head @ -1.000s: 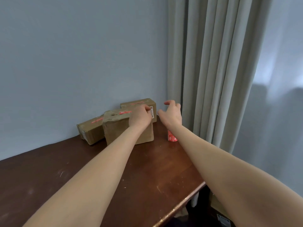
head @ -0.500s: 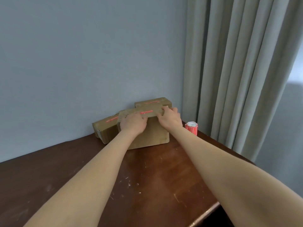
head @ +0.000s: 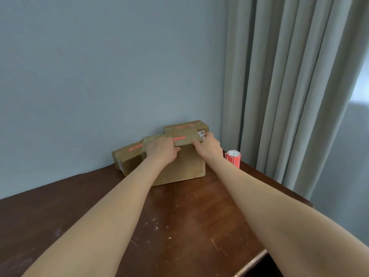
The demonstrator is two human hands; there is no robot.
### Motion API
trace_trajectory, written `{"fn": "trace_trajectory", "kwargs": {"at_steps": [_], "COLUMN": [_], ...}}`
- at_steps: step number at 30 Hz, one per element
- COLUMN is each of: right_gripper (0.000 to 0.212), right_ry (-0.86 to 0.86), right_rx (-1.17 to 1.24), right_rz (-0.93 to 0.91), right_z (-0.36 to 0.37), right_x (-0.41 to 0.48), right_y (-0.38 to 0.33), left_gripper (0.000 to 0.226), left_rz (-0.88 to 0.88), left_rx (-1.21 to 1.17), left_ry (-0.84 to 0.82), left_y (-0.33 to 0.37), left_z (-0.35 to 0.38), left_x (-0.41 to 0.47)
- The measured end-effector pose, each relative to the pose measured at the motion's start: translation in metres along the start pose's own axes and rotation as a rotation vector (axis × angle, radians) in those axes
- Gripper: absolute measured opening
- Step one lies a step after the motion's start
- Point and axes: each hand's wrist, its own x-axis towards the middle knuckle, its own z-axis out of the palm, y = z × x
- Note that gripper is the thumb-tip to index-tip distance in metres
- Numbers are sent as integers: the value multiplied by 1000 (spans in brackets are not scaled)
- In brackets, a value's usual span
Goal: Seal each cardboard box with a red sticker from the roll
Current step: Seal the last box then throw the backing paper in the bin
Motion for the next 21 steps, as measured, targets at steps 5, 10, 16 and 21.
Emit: {"fn": "trace_trajectory", "kwargs": {"at_steps": [5,10,16,21], "right_gripper": [36,39,60,88], "right_ry": [-44,-175,-49,239], "right_rx": [-35,-2,-68,-115], "right_rz": [-14,-111,-214,-6], "right_z": [10,21,-4,-52], "right_x": [-7,-20,-23,-10], "right_y": [-12,-24,-12,29], "left_gripper": [30,21,39,49], "left_rz": [-49,-128,-121,192], "left_rx": [61,87,31,-220], "left_ry": [-124,-210,-198,105], "left_y": [-9,-25,-7,52], "left_z": [-20,-34,-39,-35], "left_x": [-3,-6,-6,-3]}}
